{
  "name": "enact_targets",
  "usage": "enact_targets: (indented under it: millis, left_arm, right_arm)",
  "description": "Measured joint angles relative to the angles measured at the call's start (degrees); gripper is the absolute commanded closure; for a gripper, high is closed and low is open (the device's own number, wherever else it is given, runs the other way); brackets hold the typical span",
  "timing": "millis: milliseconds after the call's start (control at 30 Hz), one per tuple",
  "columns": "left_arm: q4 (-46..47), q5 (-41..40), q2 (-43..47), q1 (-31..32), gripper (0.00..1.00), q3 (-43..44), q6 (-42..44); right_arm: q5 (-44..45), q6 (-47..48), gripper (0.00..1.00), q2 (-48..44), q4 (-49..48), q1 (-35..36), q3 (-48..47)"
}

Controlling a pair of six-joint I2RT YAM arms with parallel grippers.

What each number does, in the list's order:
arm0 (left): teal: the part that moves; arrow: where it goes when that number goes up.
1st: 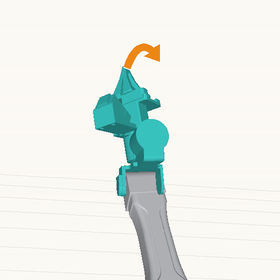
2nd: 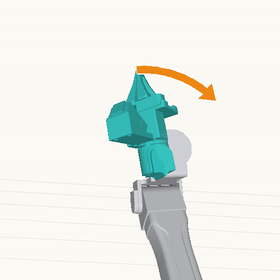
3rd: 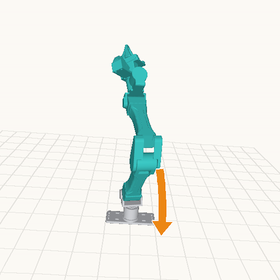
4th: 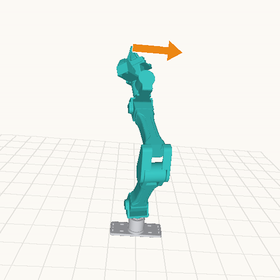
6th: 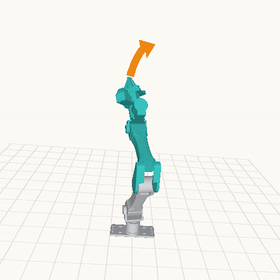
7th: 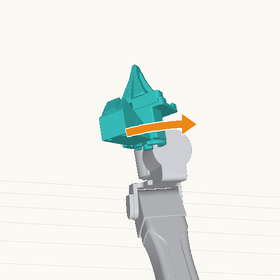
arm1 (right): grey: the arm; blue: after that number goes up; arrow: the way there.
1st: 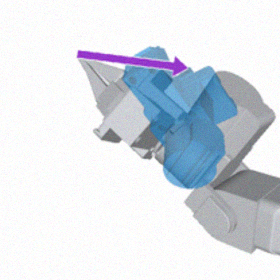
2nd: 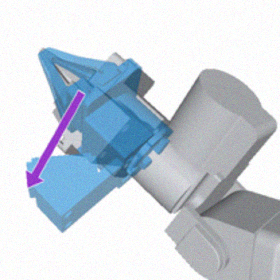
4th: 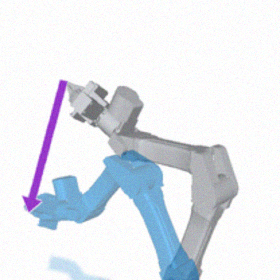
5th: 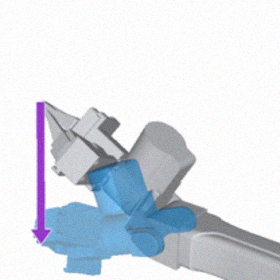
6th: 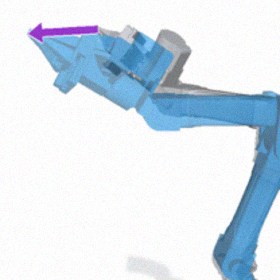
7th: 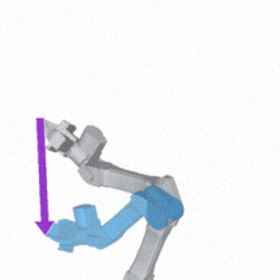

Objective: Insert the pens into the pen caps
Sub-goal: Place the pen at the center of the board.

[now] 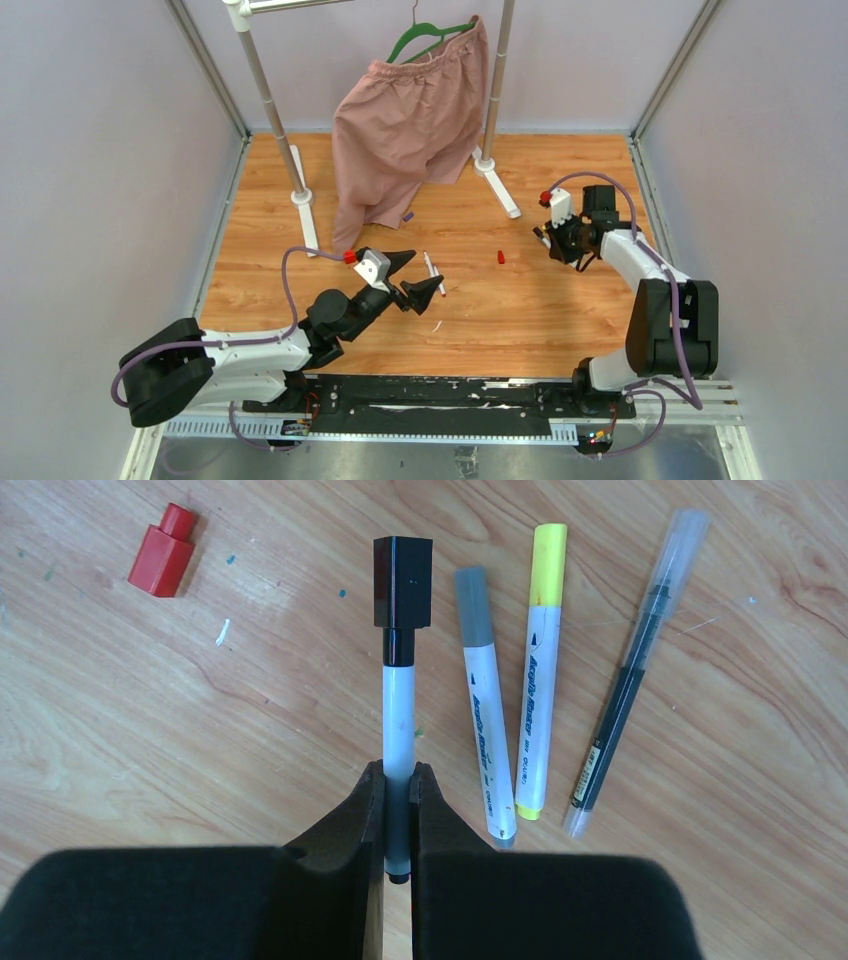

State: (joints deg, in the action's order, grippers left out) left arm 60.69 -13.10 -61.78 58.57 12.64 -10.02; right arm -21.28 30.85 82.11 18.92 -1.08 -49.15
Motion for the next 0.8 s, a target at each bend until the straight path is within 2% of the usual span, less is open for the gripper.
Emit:
enact_targets:
  millis: [800]
  left_arm:
    - [0.76,0.00,0.00,0.00,0.13,-0.35,-0.02]
  right_arm:
    - [3.34,-0.46,0.79,5.92,2.21,-0.09,-2.10]
